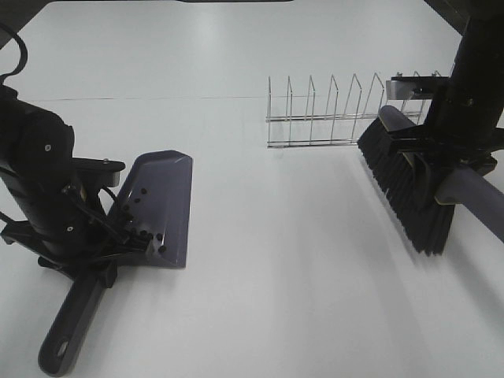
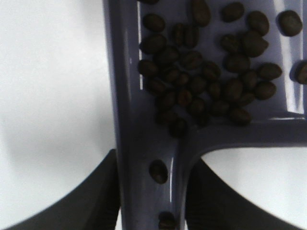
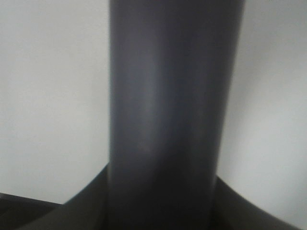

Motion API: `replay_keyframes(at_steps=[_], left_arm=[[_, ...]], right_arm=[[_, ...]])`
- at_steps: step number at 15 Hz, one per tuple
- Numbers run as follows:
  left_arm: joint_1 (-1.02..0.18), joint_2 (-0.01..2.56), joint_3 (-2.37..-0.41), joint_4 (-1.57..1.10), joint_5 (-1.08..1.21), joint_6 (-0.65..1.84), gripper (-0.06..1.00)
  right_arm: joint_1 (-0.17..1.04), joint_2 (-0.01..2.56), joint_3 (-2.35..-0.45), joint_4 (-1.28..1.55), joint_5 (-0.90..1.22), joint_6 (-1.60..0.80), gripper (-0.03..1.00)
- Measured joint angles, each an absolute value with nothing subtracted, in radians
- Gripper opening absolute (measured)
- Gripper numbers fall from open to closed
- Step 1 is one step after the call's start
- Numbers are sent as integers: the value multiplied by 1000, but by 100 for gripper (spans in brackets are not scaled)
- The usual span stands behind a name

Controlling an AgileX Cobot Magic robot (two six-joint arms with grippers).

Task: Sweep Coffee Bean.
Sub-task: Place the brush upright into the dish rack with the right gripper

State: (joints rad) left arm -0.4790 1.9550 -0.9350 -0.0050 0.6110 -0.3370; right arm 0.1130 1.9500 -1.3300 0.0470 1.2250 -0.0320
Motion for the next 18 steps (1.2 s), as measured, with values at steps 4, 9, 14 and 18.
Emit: replay_keyframes(at_steps=[4,9,14,18], left_arm=[[-479,1955,-935,-9,613,-337,32],[-479,1955,-936,-10,616,-337,32],[-479,1955,-937,-13,619,-337,32],[-479,1955,-937,-13,620,-337,32]], right_arm=[[103,2064,-1426,38,1224,-32,32],[103,2208,-1625,8,1224,-32,32],[103,2313,-1803,-5,1246,-31,32],[103,2361,-1919,-5,1245,-9,32]])
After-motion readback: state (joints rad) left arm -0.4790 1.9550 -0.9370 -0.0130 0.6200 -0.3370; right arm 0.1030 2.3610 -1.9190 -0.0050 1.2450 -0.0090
